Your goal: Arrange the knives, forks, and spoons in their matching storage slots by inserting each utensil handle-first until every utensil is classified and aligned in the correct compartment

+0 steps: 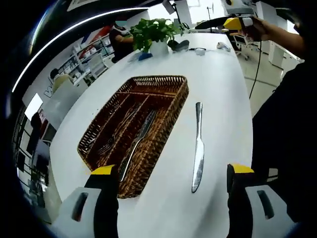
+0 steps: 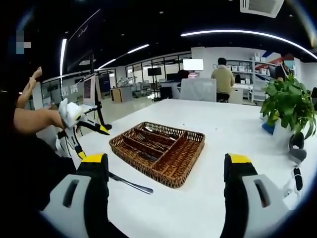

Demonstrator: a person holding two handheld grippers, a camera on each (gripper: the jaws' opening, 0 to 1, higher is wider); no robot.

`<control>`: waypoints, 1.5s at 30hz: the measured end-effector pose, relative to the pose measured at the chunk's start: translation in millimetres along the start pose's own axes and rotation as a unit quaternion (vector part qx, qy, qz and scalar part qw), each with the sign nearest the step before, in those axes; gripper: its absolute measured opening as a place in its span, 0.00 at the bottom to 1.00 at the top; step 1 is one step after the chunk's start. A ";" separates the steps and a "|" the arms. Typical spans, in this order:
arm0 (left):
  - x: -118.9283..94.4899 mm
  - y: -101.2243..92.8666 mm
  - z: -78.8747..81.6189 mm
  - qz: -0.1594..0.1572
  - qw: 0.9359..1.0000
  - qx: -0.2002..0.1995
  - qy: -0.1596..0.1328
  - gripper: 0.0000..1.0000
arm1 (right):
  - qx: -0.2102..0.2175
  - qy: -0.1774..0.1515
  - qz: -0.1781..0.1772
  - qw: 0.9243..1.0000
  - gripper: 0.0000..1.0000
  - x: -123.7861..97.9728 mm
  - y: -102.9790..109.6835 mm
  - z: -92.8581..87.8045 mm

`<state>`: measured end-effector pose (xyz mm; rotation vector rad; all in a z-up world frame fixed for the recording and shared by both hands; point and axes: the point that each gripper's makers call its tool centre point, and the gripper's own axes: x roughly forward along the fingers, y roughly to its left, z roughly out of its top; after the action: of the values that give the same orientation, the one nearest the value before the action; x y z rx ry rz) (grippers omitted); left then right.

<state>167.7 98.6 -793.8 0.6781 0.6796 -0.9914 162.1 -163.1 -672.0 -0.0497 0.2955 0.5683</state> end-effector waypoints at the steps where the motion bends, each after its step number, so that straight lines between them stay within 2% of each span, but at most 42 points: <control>1: 2.2 -3.4 -4.0 -0.011 1.000 0.002 0.011 0.87 | -0.001 -0.001 -0.001 1.000 1.00 -0.7 -0.4 0.8; 5: 9.6 -8.8 -7.0 -0.023 0.999 0.019 0.024 0.77 | 0.001 -0.003 -0.006 1.000 0.99 -2.5 -4.1 2.1; 9: 18.7 -12.3 -15.1 -0.033 0.996 0.063 0.046 0.63 | 0.002 -0.002 -0.008 1.000 0.99 -2.9 -4.9 1.8; 16: 37.4 -28.7 -26.8 -0.066 0.993 0.065 0.068 0.56 | 0.004 -0.001 -0.006 1.000 0.99 -2.3 -1.7 -0.7; 26: 51.5 -45.3 -43.4 -0.100 0.985 0.097 0.106 0.35 | 0.004 -0.001 -0.011 1.000 0.99 -4.9 -4.0 -1.1; 30: 53.3 -48.8 -40.1 -0.114 0.985 0.086 0.098 0.32 | 0.004 0.001 -0.010 1.000 0.99 -5.1 -3.8 -1.9; 35: 53.6 -54.4 -41.1 -0.137 0.979 0.100 0.110 0.25 | 0.005 0.000 -0.009 1.000 0.99 -4.3 -2.8 -1.8; 38: 54.0 -54.0 -40.8 -0.138 0.978 0.106 0.115 0.24 | 0.005 0.001 -0.009 1.000 0.99 -3.4 -2.7 -2.7; 40: 54.0 -54.4 -41.3 -0.139 0.978 0.099 0.117 0.22 | 0.005 0.004 -0.008 1.000 0.98 -2.0 -1.8 -3.8; 42: 53.3 -58.9 -42.9 -0.153 0.977 0.088 0.122 0.18 | 0.004 0.005 -0.007 1.000 0.98 -0.8 -0.8 -3.8; 44: 53.4 -58.1 -40.5 -0.156 0.976 0.103 0.116 0.16 | 0.005 0.004 -0.005 1.000 0.98 0.4 0.1 -2.8; 45: 54.2 -60.0 -39.1 -0.169 0.972 0.125 0.105 0.14 | 0.004 0.005 -0.004 1.000 0.98 1.3 0.9 -2.8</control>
<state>126.7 77.9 -871.0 0.9171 0.8838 -1.3469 162.0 -162.1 -674.9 -0.0449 0.3065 0.5593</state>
